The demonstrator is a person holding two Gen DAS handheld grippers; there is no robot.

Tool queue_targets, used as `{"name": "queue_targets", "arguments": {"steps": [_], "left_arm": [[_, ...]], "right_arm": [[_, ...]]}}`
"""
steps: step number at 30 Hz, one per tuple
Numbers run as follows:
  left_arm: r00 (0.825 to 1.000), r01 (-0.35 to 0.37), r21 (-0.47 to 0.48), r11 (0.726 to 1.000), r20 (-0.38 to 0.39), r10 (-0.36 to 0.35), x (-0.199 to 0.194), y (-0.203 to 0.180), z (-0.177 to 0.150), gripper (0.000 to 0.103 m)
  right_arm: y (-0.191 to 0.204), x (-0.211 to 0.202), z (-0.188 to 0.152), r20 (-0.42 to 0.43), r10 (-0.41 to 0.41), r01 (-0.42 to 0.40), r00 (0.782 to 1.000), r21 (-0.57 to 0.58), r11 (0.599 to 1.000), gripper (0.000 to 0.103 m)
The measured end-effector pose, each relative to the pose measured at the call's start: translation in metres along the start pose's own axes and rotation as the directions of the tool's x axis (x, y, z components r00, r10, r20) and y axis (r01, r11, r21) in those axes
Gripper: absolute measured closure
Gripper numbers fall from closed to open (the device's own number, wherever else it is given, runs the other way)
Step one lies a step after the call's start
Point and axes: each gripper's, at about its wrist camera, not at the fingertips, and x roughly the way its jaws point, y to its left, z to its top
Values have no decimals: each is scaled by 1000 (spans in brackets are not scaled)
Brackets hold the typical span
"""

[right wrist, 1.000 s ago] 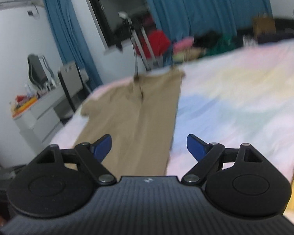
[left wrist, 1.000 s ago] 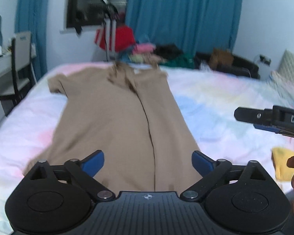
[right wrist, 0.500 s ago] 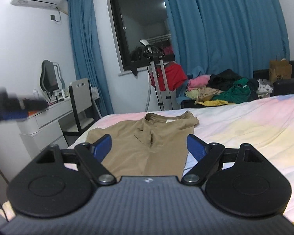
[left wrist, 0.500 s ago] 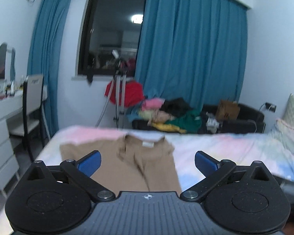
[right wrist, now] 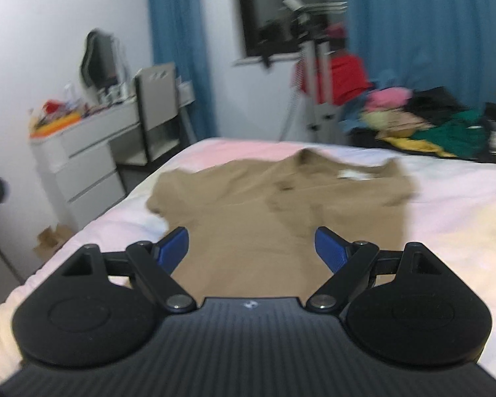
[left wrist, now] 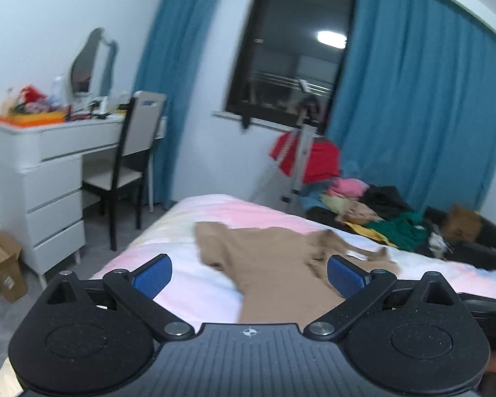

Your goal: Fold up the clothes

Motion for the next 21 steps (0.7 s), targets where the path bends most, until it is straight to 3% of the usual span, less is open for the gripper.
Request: {"name": "queue_targets", "arguments": {"steps": [4,9,13,16,17,18,19,20,21], "left_arm": [[996,-69,-36,997,-57,67,25,32,-7,4],[988,-100,-59,993,-121,92,60,51,-27,5],[980,-167,-104,980,-126,154,73,66,-34,4],[970,-201,-105,974,-159,183,85,70,-39,5],[969,-202,-112,973,-166,182,87,72,-40,5],[969,-201,-118,973,-171,179,90,73,-41,5],[970,-194,-124,973,-173,172,90,72,-42,5],[972,-184,-128,975,-172,161,90,71,-43,5],[975,-172,-130,977,-166,149,88,69,-44,5]], "right_arm": [[45,89,8,-34,87,-88,996,-18,996,18],[114,192,32,-64,153,-160,986,-119,980,19],[148,259,42,-121,164,-182,979,-155,971,19],[157,292,41,-158,104,-130,982,-169,977,19],[159,302,41,-171,77,-107,982,-176,979,22],[159,310,40,-183,52,-84,982,-176,981,34],[155,313,40,-188,36,-67,982,-162,984,37],[150,310,41,-183,36,-63,983,-146,987,47],[145,308,41,-178,35,-59,983,-130,990,72]]}}
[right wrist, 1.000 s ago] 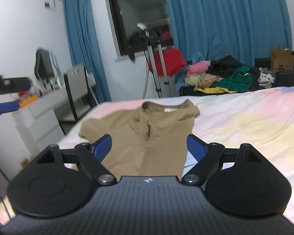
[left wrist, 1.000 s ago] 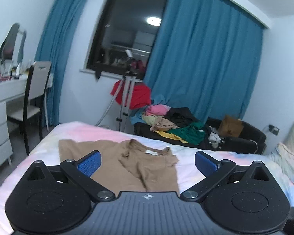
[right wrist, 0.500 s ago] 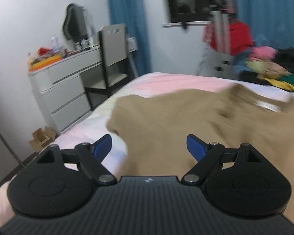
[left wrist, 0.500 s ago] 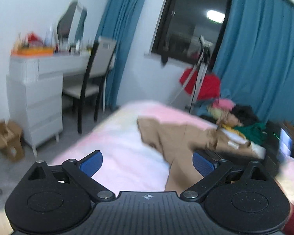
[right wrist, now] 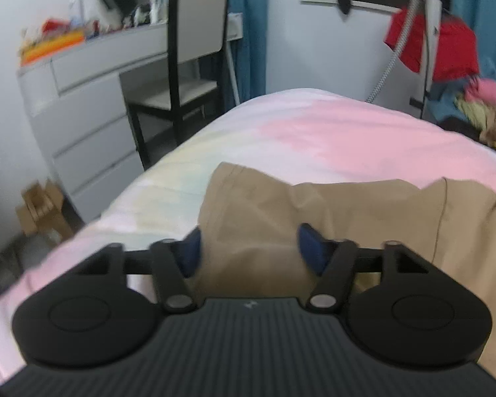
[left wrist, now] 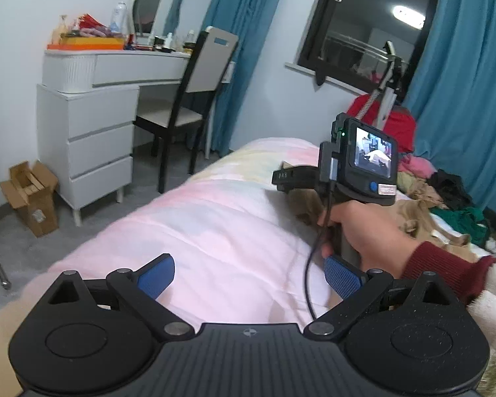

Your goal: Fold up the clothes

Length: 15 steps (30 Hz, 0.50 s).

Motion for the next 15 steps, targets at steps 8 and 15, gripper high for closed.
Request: {"name": "queue_targets", "arguments": {"steps": [8,15], "left_arm": [[998,-16,40,999,65,13,-20,-20,-7,5],[996,26,64,998,84,-32,-39,-43,-11,4]], "right_arm": [[-48,-73,33,101,-36,29,994,74,997,93],[-138,-162,49,227,-127,85,966,184,979,93]]}}
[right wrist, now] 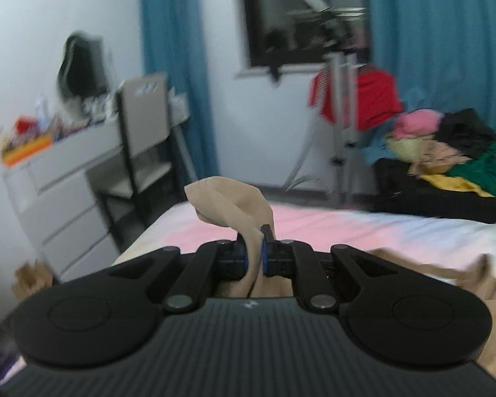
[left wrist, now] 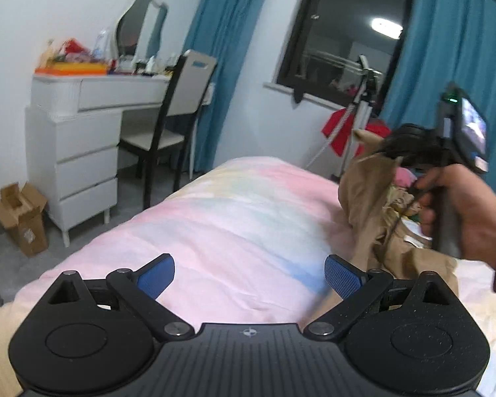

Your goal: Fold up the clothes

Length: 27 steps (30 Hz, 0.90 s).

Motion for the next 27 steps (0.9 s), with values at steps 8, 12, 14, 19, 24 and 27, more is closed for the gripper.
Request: {"name": "queue_targets", "arguments": {"steps": [8,12,14,19,24,27], "left_arm": [[999,37,34,999,-10,-37,3,-16,-8,4],[998,49,73,996,-32,-47,12,-26,-15,4],[998,56,88,995,-44,-52,18,-31,-18,4],[997,61,130,990,-62,-53,27,-44,-24,4],[998,42,208,977,-47,-33,18,-56,-26,4],[998,57,223,973,-21,-54,6,-58,-26,4]], "right_arm": [[-135,-20,-44,-13,-210,207,978,235,950,91],[-170,-10,-75,-68,-280,287,957,310,906,87],[-176,-2,-83,-97,-284,300,954,312,901,63],[-169,-16,-85,-73,-233,244,970,319,916,21],[-141,-67,-78,-65,-175,186,982,285,940,21],[-118,-115,-80,-29,-163,165,986,226,960,21]]}}
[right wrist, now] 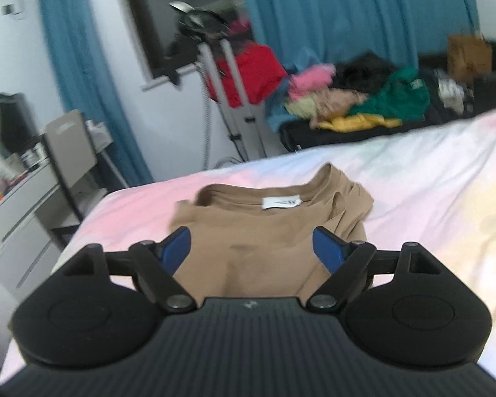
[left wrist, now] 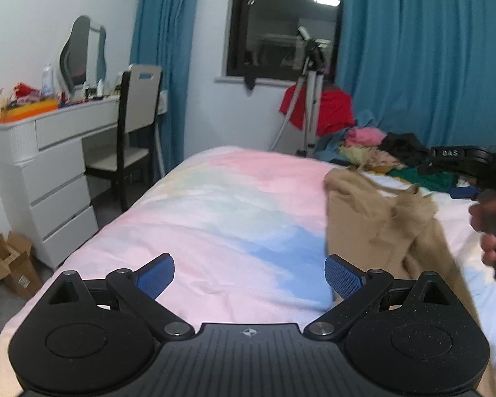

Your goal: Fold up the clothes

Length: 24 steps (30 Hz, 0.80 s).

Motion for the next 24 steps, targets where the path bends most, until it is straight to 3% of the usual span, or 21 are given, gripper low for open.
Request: {"name": "queue_targets", "arguments": {"steps": [7,12,17,19,21,24], "left_arm": [[998,51,40,998,45,-53,-34,-8,2,3],[992,110,138,984,51,-118,-61,-20,-2,1],[980,199,120,973,-10,-199,-77,-25,-13,1],[968,248,93,964,-50,-244,-82,-24,-20,1],[952,285,7,958,-116,-283,-80,-12,-23,1],[936,252,-173,952,-204,-285,-68,17,-28,1]], "right_arm": [[21,-130,-31,34,42,-37,999,-121,992,21],[15,-218,-70,55,100,-95,993,-88,992,21],[-6,-264,-107,84,85,-78,993,-83,993,21],[-19,-272,-117,89,81,-77,993,-47,996,21],[-35,-278,-126,89,84,-85,993,15,996,21],[-56,-276,-138,66,75,-82,995,116,990,21]]}}
